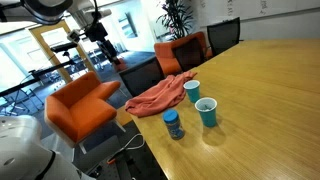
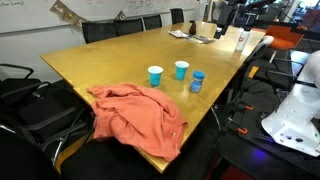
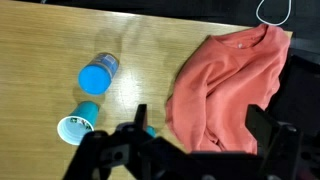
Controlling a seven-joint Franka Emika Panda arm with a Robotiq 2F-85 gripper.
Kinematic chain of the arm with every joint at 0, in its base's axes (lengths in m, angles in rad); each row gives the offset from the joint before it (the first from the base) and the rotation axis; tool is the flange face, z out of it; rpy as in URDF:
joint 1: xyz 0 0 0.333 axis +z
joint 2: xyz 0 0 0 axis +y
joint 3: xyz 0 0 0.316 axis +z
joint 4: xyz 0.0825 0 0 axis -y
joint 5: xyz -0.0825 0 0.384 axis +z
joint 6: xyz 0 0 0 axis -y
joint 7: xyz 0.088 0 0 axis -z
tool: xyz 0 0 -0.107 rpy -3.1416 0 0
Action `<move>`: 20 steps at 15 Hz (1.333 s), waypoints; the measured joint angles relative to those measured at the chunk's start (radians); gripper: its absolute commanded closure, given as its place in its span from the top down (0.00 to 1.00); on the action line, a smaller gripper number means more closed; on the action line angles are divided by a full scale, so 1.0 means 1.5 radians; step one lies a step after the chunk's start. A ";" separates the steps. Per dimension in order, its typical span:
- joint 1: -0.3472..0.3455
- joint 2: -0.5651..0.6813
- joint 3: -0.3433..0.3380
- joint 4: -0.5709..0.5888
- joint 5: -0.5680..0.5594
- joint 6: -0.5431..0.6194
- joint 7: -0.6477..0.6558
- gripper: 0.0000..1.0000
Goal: Pour the things in the blue cup into the other cup
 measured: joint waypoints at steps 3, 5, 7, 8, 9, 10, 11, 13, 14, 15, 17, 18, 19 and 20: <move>0.000 0.000 0.000 0.000 0.000 0.000 0.000 1.00; 0.000 0.000 0.000 0.000 0.000 0.000 0.000 1.00; 0.000 0.000 0.000 0.000 0.000 0.000 0.000 1.00; 0.000 0.000 0.000 0.000 0.000 0.000 0.000 1.00; 0.000 0.000 0.000 0.000 0.000 0.000 0.000 1.00; 0.000 0.000 0.000 0.000 0.000 0.000 0.000 1.00; -0.001 0.000 0.000 0.000 -0.003 0.001 0.000 1.00; -0.005 0.004 -0.003 -0.001 -0.011 0.006 -0.004 1.00; -0.008 0.008 -0.007 -0.002 -0.018 0.010 -0.006 1.00; -0.012 0.013 -0.013 -0.003 -0.027 0.016 -0.009 1.00; -0.023 0.029 -0.030 -0.010 -0.043 0.043 -0.019 1.00; -0.030 0.038 -0.040 -0.014 -0.051 0.061 -0.025 1.00; -0.039 0.048 -0.051 -0.020 -0.060 0.083 -0.032 1.00; -0.048 0.058 -0.062 -0.026 -0.070 0.106 -0.034 1.00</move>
